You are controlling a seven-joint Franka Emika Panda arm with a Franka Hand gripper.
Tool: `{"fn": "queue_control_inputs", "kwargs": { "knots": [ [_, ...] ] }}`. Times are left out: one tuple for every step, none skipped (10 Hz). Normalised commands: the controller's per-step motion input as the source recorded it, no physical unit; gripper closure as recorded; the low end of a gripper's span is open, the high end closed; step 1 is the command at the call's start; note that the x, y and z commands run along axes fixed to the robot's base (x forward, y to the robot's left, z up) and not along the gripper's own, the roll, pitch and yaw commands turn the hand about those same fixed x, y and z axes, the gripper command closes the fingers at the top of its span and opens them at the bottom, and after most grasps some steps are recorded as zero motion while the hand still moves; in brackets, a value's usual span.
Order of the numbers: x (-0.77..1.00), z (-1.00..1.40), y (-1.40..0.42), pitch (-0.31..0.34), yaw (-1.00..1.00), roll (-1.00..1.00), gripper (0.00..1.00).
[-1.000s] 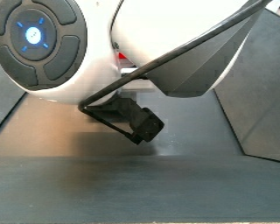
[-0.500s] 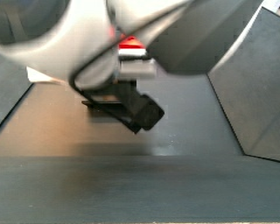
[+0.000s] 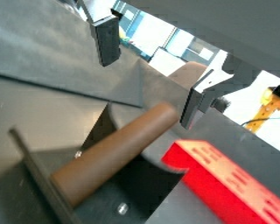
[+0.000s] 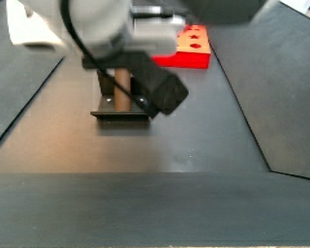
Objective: Pick up the oval object. Move up. Place the oval object on the fixture. Regrasp the oval object. Move to above the board. Insert the oval object.
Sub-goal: Regrasp the oval object.
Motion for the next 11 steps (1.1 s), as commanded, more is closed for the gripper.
{"fn": "queue_control_inputs", "kwargs": {
  "knots": [
    [-1.00, 0.00, 0.00, -0.020, 0.06, 0.06, 0.00],
    [-1.00, -0.03, 0.00, -0.045, 0.04, 0.05, 0.00],
    [-1.00, 0.01, -0.01, -0.069, 0.02, 0.06, 0.00],
    [-1.00, 0.00, -0.01, -0.081, 0.01, 0.06, 0.00],
    [-1.00, 0.00, -0.01, -0.097, 0.02, 0.07, 0.00],
    [-1.00, 0.00, -0.01, -0.111, 0.03, 0.08, 0.00],
    [-1.00, 0.01, -0.02, -0.119, 0.03, 0.08, 0.00],
    [-1.00, 0.01, -0.03, -0.134, 0.05, 0.09, 0.00],
    [-0.94, 0.01, -0.03, -0.139, 0.05, 0.09, 0.00],
    [-0.77, 0.01, -0.03, -0.142, 0.06, 0.09, 0.00],
    [-0.36, -0.26, -1.00, 0.002, -0.93, 1.00, 0.00]
  ]
}}
